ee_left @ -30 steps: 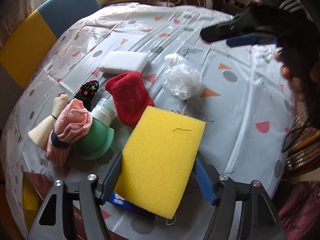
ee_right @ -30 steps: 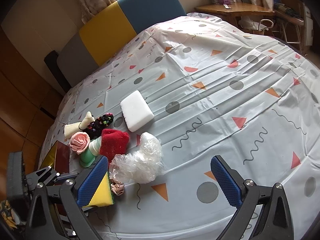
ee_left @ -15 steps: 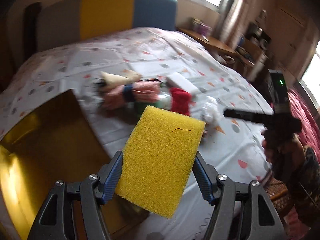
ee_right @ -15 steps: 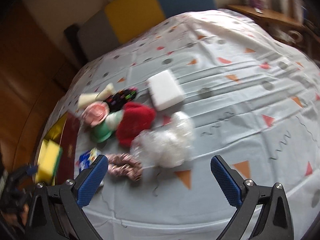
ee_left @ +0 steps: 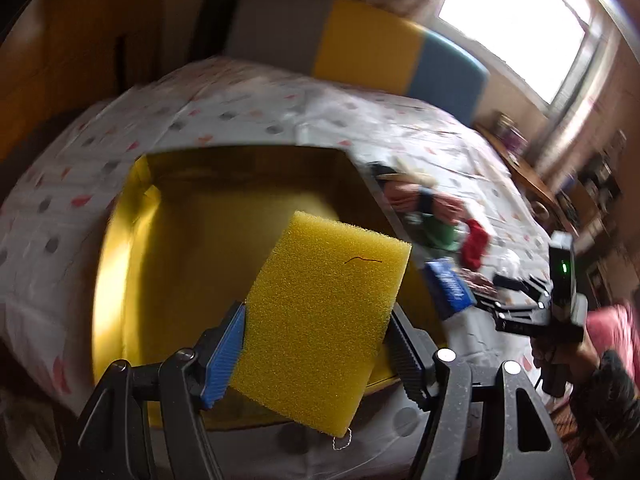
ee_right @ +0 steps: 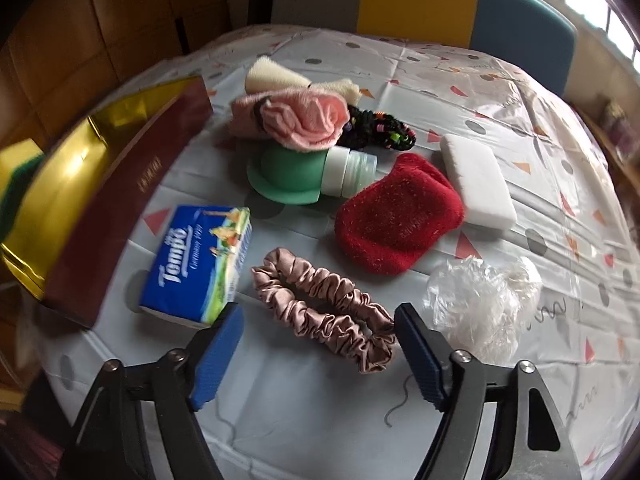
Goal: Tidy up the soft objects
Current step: 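Carry the yellow sponge with the left gripper into the tray and release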
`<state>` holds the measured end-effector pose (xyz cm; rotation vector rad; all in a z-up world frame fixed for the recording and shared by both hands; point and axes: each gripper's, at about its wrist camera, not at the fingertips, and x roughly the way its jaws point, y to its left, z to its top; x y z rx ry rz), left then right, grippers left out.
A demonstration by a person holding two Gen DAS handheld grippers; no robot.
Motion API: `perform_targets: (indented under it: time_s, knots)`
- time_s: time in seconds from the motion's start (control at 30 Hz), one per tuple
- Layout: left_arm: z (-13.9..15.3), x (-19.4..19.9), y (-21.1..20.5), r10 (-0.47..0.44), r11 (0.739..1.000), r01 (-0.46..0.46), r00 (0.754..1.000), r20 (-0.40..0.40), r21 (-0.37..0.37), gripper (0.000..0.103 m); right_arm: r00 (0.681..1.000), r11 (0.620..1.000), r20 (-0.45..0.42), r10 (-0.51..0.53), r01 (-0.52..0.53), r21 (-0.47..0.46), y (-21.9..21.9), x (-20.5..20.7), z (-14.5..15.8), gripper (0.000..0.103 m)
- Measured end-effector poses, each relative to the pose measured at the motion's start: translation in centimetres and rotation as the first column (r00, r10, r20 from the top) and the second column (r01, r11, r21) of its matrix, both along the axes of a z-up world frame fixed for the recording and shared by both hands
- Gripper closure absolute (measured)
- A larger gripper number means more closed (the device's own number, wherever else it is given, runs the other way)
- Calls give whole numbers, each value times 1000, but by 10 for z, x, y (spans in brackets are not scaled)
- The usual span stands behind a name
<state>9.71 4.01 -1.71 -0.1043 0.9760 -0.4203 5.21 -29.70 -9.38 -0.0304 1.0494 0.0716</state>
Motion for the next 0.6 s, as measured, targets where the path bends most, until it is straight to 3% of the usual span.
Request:
perform_targets:
  time_s: [0.1, 0.17, 0.23, 0.47, 0.6]
  knots:
    - [-11, 9, 17, 79, 996, -80, 995, -53, -25, 34, 1000, 1000, -18, -5, 5, -22, -7, 6, -9, 25]
    - [-17, 15, 21, 114, 992, -118, 990, -87, -41, 34, 1000, 1000, -14, 4, -3, 18, -11, 8, -7, 45]
    - [-21, 23, 18, 132, 988, -141, 984, -119, -66, 34, 1000, 1000, -7, 8, -8, 28, -11, 6, -6, 58]
    - [-28, 61, -22, 197, 971, -216, 964, -176, -98, 34, 1000, 999, -6, 16, -16, 44, -11, 0, -6, 63]
    - [-35, 93, -41, 243, 962, -262, 950, -198, -76, 33, 1000, 999, -4, 21, -21, 43, -9, 1, -6, 63]
